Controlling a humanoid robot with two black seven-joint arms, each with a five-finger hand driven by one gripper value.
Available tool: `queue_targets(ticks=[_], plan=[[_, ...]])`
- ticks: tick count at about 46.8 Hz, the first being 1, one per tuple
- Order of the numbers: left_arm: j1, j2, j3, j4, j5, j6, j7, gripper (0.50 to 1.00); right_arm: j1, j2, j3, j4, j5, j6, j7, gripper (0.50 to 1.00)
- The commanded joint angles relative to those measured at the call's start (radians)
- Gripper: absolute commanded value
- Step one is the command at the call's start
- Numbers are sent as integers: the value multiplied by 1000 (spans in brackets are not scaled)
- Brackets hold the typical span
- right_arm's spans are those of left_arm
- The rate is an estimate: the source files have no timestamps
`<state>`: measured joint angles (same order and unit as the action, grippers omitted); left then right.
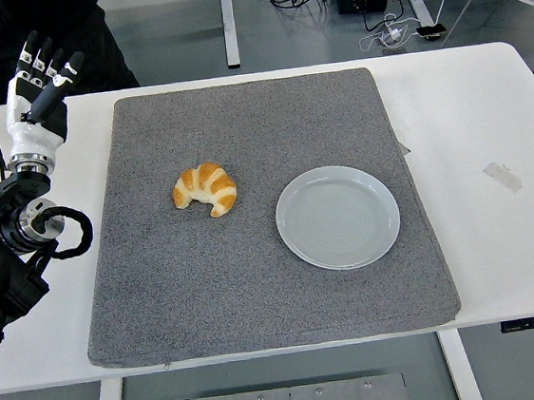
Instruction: Place the bread on the plate
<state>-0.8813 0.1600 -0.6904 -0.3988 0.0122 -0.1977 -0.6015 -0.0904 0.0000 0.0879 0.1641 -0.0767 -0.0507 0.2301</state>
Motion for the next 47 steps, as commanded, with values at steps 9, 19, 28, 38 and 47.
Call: queue_targets(ticks=[9,19,28,38,47], plan=[[1,0,0,0,2,-2,0,972,0,0,0,0,0,0,0,1000],[2,-2,0,0,0,-2,0,972,0,0,0,0,0,0,0,1000],[-1,-4,12,0,6,-2,2,972,0,0,0,0,0,0,0,1000],[-21,7,26,0,5,0,3,972,0,0,0,0,0,0,0,1000],[-53,13,94,-2,2,14,5,972,0,0,0,0,0,0,0,1000]])
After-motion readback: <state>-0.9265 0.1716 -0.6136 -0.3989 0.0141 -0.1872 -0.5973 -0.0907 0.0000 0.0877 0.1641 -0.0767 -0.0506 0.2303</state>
